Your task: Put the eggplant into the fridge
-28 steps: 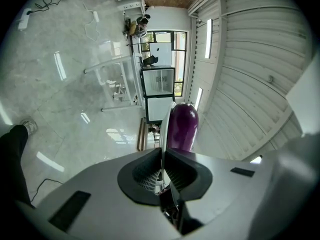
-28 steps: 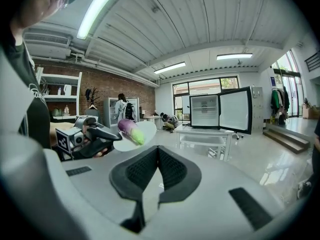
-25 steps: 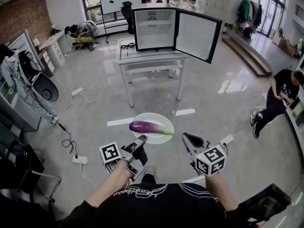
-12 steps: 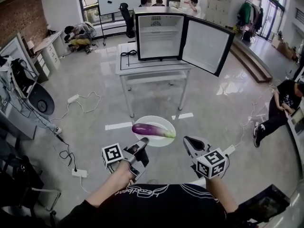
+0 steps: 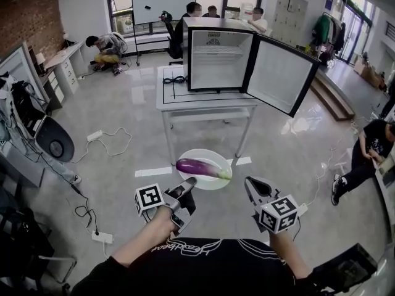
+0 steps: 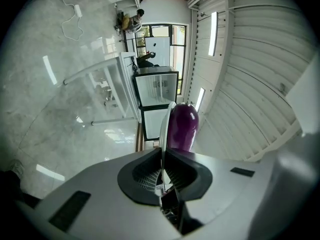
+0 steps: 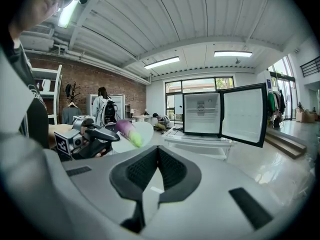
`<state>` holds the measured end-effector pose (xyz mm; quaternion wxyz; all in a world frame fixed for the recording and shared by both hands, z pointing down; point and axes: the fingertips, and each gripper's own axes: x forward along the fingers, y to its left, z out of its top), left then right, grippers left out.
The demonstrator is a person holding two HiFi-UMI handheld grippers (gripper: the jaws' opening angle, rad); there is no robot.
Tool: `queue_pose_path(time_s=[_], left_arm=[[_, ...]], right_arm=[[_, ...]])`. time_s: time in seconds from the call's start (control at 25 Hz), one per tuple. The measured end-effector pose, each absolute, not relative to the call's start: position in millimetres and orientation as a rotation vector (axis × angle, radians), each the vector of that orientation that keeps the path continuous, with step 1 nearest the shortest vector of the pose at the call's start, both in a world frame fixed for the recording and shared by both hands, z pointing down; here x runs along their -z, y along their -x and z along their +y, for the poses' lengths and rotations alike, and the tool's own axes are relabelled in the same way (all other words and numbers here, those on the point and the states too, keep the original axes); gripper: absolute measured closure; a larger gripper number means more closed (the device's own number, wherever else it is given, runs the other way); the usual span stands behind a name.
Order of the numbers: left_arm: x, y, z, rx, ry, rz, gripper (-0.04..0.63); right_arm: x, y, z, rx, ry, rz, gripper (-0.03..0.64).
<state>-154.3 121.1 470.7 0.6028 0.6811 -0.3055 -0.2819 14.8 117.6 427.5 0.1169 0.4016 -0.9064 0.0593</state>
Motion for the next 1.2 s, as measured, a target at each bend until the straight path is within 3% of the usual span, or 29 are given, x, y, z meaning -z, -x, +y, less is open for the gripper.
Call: queue_pose_path(time_s=[0.76,1.2], left_arm=[[-482.2,189.4,39.4,0.746,-1.528,-0.787,0.569],[-492.3,169.2,-93.0,0.72,-1.483,-0.843,0.569]], right_arm=[[-440.2,19.1,9.4,-0.165,-1.042,-2.708,0.609],[-456.9,-7.4,-128.6,-0.235,-1.063,-2.719,0.609]])
